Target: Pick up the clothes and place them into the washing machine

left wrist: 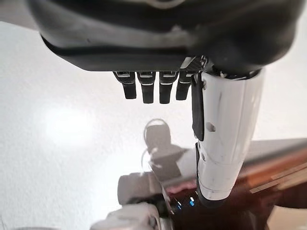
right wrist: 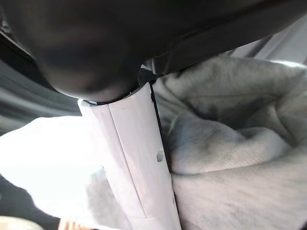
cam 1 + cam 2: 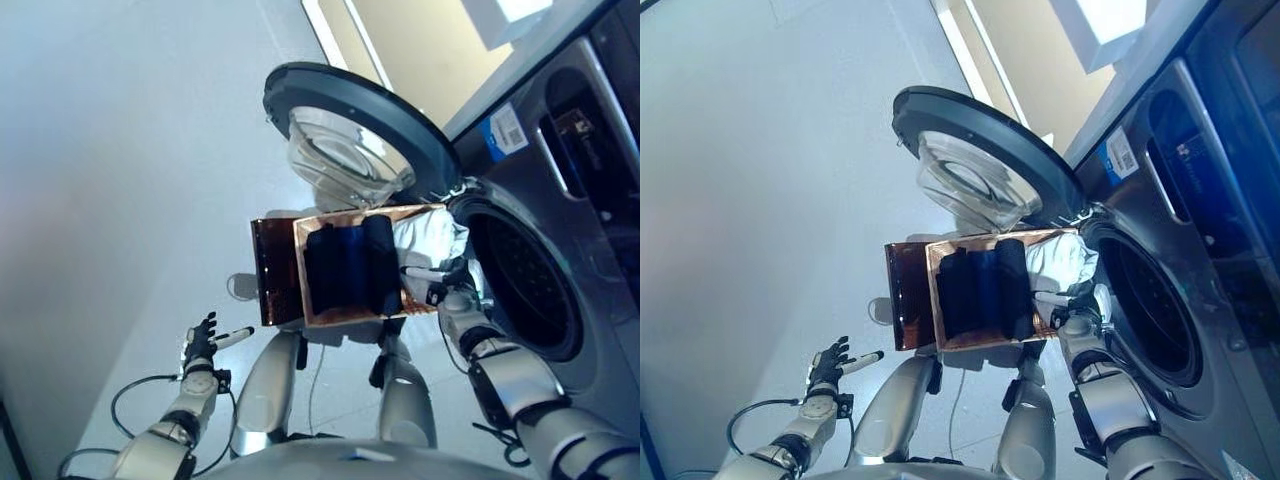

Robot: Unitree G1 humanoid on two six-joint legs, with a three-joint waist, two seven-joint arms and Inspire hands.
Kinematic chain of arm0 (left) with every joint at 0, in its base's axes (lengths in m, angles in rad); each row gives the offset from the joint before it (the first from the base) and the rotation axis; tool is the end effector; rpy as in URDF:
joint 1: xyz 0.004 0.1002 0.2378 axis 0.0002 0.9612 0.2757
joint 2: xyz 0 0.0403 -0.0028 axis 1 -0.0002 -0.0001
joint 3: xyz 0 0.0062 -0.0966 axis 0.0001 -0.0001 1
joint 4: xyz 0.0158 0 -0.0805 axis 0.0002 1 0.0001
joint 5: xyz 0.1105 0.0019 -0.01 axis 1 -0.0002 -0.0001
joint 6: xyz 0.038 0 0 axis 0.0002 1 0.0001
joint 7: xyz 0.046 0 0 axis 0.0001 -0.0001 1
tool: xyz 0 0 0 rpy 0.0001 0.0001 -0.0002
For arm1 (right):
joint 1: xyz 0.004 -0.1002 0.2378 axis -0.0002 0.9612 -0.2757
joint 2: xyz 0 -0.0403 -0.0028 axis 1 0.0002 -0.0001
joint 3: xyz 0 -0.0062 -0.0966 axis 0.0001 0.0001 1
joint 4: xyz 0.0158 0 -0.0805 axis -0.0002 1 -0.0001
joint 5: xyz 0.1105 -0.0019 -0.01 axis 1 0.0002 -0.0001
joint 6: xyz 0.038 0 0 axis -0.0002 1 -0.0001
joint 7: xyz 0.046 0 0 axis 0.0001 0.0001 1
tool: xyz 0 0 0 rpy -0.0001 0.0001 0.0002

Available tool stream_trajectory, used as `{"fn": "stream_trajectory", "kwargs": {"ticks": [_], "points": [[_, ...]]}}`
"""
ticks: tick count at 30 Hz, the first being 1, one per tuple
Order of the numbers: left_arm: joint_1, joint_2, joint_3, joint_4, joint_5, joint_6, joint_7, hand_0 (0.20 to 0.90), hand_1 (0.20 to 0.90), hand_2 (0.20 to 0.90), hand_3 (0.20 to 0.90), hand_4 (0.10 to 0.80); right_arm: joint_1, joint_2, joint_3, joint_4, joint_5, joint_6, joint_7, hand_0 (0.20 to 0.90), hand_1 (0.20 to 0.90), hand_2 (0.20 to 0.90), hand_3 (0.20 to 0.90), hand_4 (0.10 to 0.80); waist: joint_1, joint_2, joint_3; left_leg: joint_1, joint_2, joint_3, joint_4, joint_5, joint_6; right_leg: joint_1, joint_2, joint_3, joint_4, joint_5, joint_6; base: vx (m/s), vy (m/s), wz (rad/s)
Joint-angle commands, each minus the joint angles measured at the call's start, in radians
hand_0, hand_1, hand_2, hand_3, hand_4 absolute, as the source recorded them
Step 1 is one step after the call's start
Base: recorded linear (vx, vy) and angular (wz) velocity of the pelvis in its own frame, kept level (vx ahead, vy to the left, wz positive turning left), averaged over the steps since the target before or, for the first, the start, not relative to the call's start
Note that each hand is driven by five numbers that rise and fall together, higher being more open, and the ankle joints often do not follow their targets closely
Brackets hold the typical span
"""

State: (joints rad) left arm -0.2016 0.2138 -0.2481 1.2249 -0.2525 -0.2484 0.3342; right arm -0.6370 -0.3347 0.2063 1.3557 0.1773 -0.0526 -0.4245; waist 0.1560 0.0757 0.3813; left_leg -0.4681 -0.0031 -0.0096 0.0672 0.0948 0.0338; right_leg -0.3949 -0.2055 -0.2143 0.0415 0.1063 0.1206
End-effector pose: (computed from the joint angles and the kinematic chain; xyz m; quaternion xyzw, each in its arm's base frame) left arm 0.1574 0.2009 -0.0945 0.1324 0.3673 0.1603 0.9065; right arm 0.2709 -0.2312 -0.0136 -0.2153 0.2873 -0.2392 0.9021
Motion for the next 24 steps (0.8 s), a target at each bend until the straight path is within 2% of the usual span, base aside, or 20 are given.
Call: {"fn": "stream_trajectory", "kwargs": {"ticks": [1, 7, 17, 18, 20, 21, 22, 24], "points": [[0.018, 0.046, 0.003, 0.004, -0.028, -0.037, 0.061, 0.900, 0.900, 0.900, 0.900, 0.800, -0.039, -0.050, 0.052, 0.001, -0.011, 0.001, -0.045, 0.200, 0.200, 0.200, 0.200, 0.300, 0.035, -0.003, -0.054, -0.060, -0.019, -0.045, 0.019, 0.033, -0.074, 0.018, -0.040, 0.051, 0.080, -0.057, -0.001, 0.011, 0.026, 0.03], [0.028, 0.036, -0.009, 0.011, -0.015, -0.041, 0.080, 0.900, 0.900, 0.900, 0.900, 0.800, -0.032, -0.056, 0.051, -0.002, -0.040, 0.004, -0.059, 0.200, 0.200, 0.200, 0.200, 0.300, 0.038, -0.003, -0.055, -0.017, -0.022, -0.042, -0.006, 0.032, -0.071, 0.055, -0.045, 0.043, 0.056, -0.045, 0.008, 0.019, 0.025, 0.00], [0.028, 0.038, -0.004, 0.037, -0.017, -0.036, 0.069, 0.900, 0.900, 0.900, 0.900, 0.800, 0.004, -0.057, 0.014, -0.083, 0.007, -0.032, -0.048, 0.200, 0.200, 0.200, 0.200, 0.300, 0.012, -0.014, -0.049, 0.013, -0.017, -0.019, -0.003, 0.023, -0.064, 0.066, -0.045, 0.062, 0.043, -0.027, 0.009, -0.009, 0.026, -0.08], [0.040, 0.035, -0.001, 0.023, -0.035, -0.051, 0.067, 0.900, 0.900, 0.900, 0.900, 0.800, 0.039, -0.043, -0.042, -0.155, 0.107, -0.077, -0.042, 0.200, 0.200, 0.200, 0.200, 0.300, 0.001, -0.015, -0.047, 0.019, -0.016, -0.013, -0.003, 0.021, -0.062, 0.064, -0.045, 0.071, 0.045, -0.026, 0.011, -0.014, 0.027, -0.08], [0.048, 0.034, -0.003, 0.013, -0.043, -0.058, 0.065, 0.900, 0.900, 0.900, 0.900, 0.800, 0.057, -0.029, -0.079, -0.199, 0.172, -0.107, -0.041, 0.200, 0.200, 0.200, 0.200, 0.300, -0.006, -0.013, -0.044, 0.020, -0.015, -0.009, -0.002, 0.020, -0.062, 0.061, -0.045, 0.074, 0.047, -0.026, 0.012, -0.032, 0.050, -0.15], [0.073, 0.029, -0.009, -0.009, -0.059, -0.072, 0.062, 0.900, 0.900, 0.900, 0.900, 0.800, 0.093, 0.000, -0.144, -0.247, 0.300, -0.163, -0.038, 0.200, 0.200, 0.200, 0.200, 0.300, -0.014, -0.008, -0.039, 0.020, -0.015, -0.002, -0.002, 0.019, -0.061, 0.055, -0.046, 0.083, 0.049, -0.027, 0.012, -0.041, 0.052, -0.21], [0.074, 0.030, -0.009, -0.010, -0.059, -0.071, 0.062, 0.900, 0.900, 0.900, 0.900, 0.800, 0.094, 0.001, -0.144, -0.248, 0.300, -0.163, -0.039, 0.200, 0.200, 0.200, 0.200, 0.300, -0.013, -0.009, -0.040, 0.020, -0.015, -0.001, -0.002, 0.019, -0.061, 0.055, -0.046, 0.083, 0.049, -0.027, 0.012, -0.043, 0.049, -0.22], [0.104, 0.020, -0.024, -0.024, -0.081, -0.086, 0.051, 0.900, 0.900, 0.900, 0.900, 0.800, 0.110, 0.045, -0.221, -0.274, 0.494, -0.237, -0.002, 0.200, 0.200, 0.200, 0.200, 0.300, -0.023, 0.004, -0.034, 0.023, -0.016, 0.011, -0.004, 0.016, -0.058, 0.048, -0.048, 0.095, 0.046, -0.024, 0.015, -0.037, 0.075, -0.20]]}}
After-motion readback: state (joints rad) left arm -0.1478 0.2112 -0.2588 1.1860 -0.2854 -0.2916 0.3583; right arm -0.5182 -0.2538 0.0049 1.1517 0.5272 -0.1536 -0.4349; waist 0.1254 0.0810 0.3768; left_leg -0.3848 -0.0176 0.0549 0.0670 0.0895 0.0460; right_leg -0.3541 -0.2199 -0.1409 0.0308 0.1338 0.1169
